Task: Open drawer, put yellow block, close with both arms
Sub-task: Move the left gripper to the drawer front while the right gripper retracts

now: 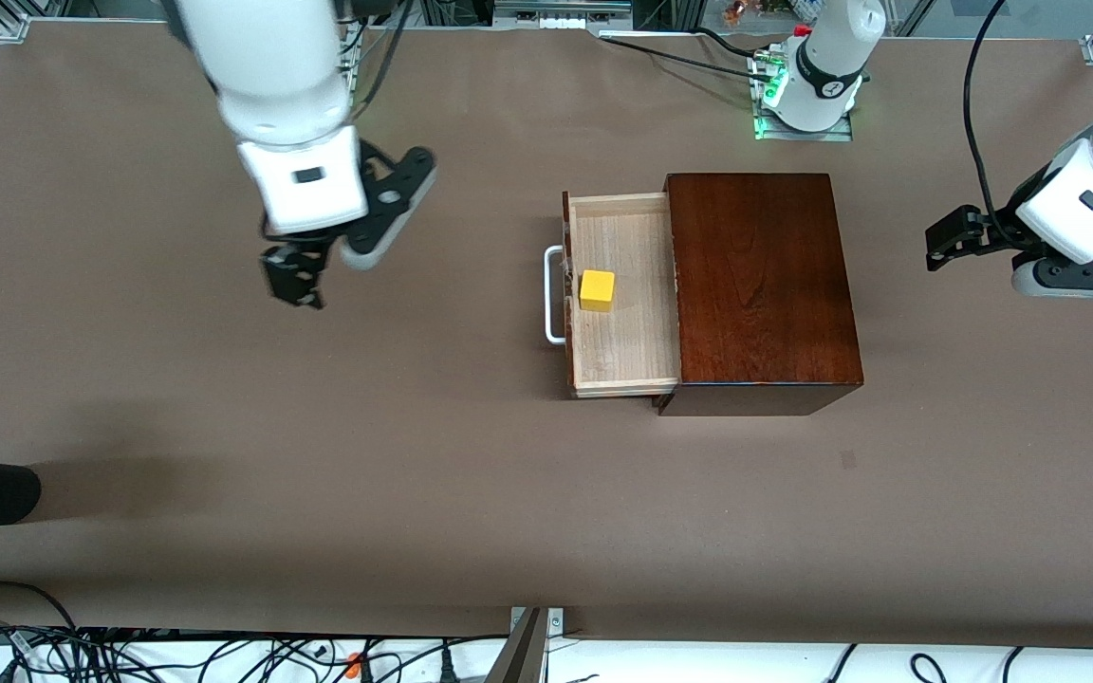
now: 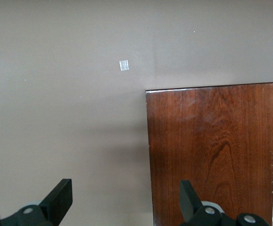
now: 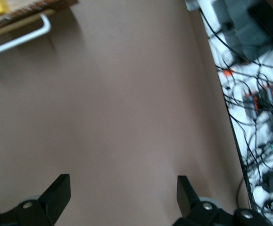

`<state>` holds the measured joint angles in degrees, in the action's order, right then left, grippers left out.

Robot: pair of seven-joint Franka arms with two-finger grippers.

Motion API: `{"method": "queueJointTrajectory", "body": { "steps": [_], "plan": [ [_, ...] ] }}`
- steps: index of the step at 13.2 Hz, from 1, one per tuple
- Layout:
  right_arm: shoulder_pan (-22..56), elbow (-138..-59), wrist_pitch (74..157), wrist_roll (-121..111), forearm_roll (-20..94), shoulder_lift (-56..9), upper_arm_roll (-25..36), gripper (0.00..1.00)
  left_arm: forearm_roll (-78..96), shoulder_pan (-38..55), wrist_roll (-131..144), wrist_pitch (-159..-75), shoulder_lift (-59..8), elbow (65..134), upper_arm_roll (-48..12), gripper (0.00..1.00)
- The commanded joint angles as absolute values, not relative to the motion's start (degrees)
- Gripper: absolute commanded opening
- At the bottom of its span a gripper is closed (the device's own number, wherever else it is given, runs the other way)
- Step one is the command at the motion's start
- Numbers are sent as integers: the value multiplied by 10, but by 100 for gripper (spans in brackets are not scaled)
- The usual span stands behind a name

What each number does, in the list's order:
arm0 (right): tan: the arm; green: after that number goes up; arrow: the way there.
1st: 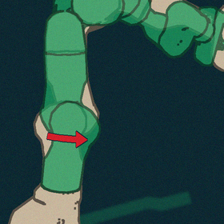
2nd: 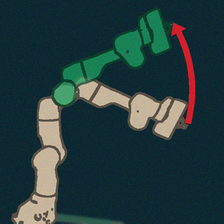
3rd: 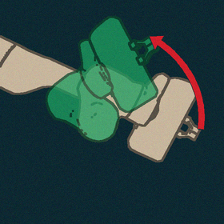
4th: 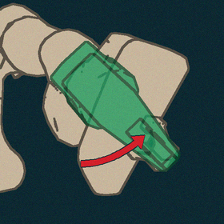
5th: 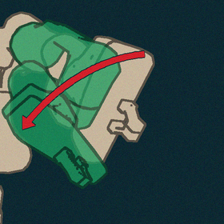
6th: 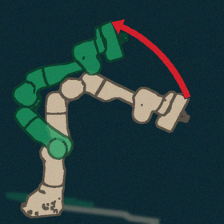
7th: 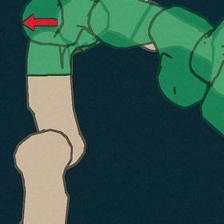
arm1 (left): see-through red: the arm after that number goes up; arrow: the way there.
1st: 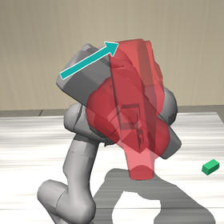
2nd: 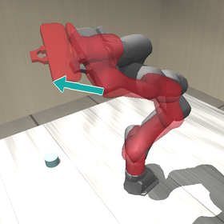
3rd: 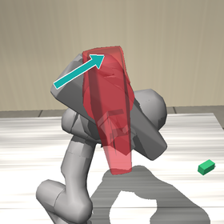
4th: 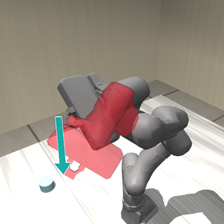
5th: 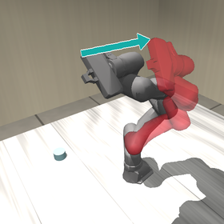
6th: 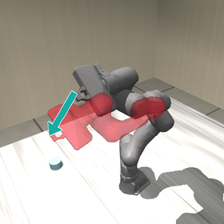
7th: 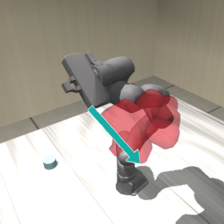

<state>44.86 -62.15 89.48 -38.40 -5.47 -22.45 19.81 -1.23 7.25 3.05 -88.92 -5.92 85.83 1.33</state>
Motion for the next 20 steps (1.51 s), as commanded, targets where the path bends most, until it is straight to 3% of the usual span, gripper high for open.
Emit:
{"method": "queueJointTrajectory", "body": {
  "steps": [1, 4, 7, 9, 11, 13, 16, 18, 20],
  "plan": [
    [455, -631, 886, -380, -54, -194, 234, 100, -13, 100, 24, -883, -69, 838, 13, 100],
    [449, -636, 885, -383, -27, -163, 271, 100, -18, 149, 30, -883, -92, 837, 10, 100],
    [516, -674, 871, -388, 40, -130, 413, 100, -13, 168, 32, -882, -91, 817, -11, 100],
    [495, -687, 850, -388, 61, -106, 431, 100, -13, 170, 39, -881, -92, 821, -45, 100],
    [421, -718, 844, -388, 76, -69, 389, 100, -13, 170, 60, -878, -107, 826, -106, 100],
    [307, -750, 850, -385, 77, -40, 291, 100, -13, 171, 79, -878, -120, 827, -152, 100],
    [189, -798, 871, -377, 77, -13, 192, 100, -17, 187, 24, -887, -148, 817, -214, 100],
    [102, -831, 888, -327, 76, 6, 107, 100, -21, 210, -45, -913, -155, 818, -230, 100],
    [78, -868, 907, -265, 75, 23, 74, 100, -21, 234, -136, -934, -165, 818, -230, 100]
  ]
}}
